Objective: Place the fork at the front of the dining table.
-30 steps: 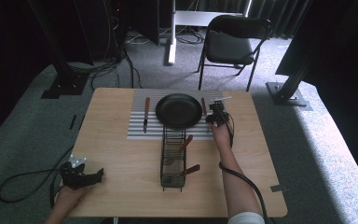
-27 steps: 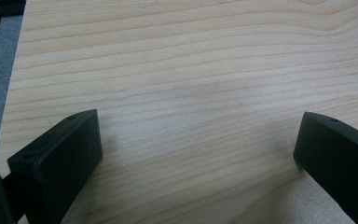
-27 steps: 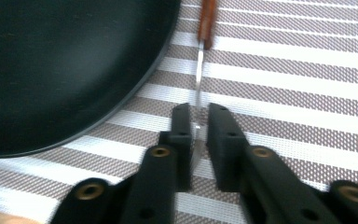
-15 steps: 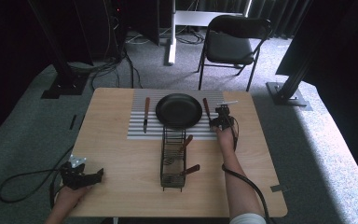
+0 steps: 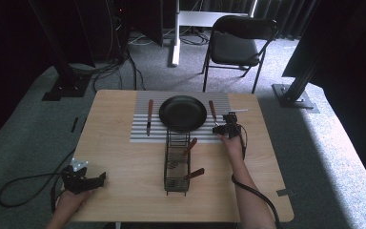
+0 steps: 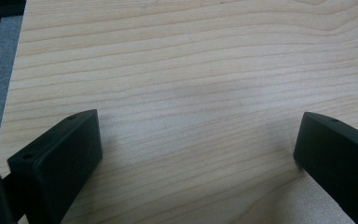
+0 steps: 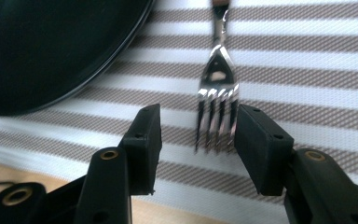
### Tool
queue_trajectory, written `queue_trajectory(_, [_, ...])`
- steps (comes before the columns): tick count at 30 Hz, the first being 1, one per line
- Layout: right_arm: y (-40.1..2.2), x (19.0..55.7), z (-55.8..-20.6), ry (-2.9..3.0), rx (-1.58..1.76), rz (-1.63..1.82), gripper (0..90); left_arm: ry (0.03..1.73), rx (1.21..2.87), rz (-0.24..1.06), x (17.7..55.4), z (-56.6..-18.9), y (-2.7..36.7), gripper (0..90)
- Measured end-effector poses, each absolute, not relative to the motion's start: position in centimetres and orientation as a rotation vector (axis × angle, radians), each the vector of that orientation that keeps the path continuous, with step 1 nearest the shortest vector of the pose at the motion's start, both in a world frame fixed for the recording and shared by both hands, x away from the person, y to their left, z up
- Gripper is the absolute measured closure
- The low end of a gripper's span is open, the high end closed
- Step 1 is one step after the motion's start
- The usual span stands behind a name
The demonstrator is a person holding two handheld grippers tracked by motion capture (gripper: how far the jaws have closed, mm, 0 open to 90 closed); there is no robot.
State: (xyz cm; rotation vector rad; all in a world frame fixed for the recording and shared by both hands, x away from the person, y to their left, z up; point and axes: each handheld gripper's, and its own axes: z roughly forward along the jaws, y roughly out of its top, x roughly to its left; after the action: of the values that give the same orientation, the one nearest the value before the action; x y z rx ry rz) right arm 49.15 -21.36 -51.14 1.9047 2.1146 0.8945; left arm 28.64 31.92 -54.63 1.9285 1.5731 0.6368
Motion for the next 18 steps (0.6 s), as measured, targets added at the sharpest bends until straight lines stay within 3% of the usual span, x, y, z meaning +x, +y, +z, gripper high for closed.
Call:
queue_trajectory(8, [-20.5,48.2,-51.7,2.172,1.866,0.934,46.6,1.573,1.929,0.637,28.6,-54.6,31.9,0.8])
queue_trajectory(12, [-20.7,47.7,-51.6,2.165,1.834,0.975,38.6,1.573,1.929,0.637,28.6,-54.6,31.9,0.8])
queue_trajectory(14, [-20.6,47.2,-51.7,2.172,1.778,0.967,25.4,1.573,1.929,0.637,28.6,-54.6,31.9,0.8])
queue_trajectory(17, [-20.6,46.4,-51.8,2.136,1.702,0.967,14.1,1.573,1.929,0.637,28.6,-54.6,31.9,0.8])
queue_trajectory(18, [-20.7,46.2,-51.8,2.134,1.687,0.976,14.0,1.573,1.929,0.637,28.6,-54.6,31.9,0.8])
